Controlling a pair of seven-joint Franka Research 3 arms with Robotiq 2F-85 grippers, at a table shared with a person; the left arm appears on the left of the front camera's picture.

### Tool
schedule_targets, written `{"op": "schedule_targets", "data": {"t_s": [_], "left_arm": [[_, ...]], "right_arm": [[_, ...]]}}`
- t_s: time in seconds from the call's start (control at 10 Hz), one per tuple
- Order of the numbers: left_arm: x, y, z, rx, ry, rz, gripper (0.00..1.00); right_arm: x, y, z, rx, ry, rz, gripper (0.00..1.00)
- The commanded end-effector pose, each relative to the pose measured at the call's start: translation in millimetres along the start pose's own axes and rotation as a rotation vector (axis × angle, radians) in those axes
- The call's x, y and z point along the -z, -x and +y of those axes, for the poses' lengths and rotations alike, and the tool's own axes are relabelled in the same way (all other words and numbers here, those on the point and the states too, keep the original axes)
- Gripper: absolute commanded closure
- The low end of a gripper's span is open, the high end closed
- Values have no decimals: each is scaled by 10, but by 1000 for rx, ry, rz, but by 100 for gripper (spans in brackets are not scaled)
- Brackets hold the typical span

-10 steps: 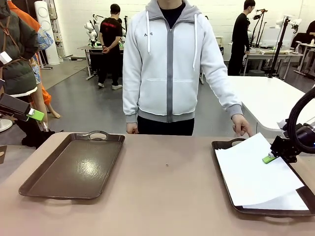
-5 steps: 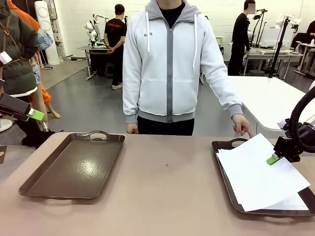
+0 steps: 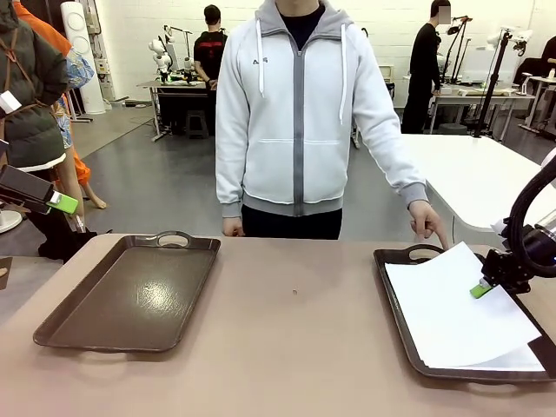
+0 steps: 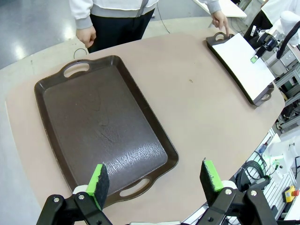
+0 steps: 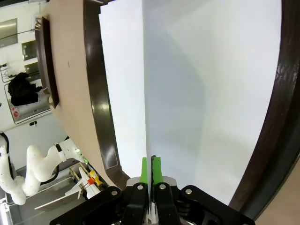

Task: Sort the A4 documents.
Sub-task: Place the A4 Paper in the designated Handle tray.

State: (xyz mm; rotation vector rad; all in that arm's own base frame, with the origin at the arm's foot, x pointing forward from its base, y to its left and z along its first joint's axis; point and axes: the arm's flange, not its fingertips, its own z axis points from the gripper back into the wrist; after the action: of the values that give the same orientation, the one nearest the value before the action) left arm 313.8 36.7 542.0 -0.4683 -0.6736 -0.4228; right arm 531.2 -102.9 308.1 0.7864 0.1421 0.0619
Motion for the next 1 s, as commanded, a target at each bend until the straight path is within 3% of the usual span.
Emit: {"op": "schedule_targets", "data": {"t_s": [0.0,0.3,0.4,0.5,0.6,0.7,0.8,0.9], "left_arm": [[3,2,13,7,22,-6,0],[3,2,13,7,22,-6,0],[3,2,13,7,22,-6,0],[3,2,13,7,22,-6,0],[3,2,13,7,22,-6,0],[3,2,13,7,22,-6,0],[3,2,13,7,22,-6,0],[3,2,13,7,22,-6,0]], "right_arm": [[54,49,20,46,20,-27,99],[29,47,39,50,35,-14,95],[21,44,43,52,45,-14,80],[23,47,40,54,51,-17,76],[26,53,34,64,63,-20,61],[17,63,29,76,85,-22,57],[-3,79,30,89,109,-24,42],[-27,98,31,108,146,-26,38]]}}
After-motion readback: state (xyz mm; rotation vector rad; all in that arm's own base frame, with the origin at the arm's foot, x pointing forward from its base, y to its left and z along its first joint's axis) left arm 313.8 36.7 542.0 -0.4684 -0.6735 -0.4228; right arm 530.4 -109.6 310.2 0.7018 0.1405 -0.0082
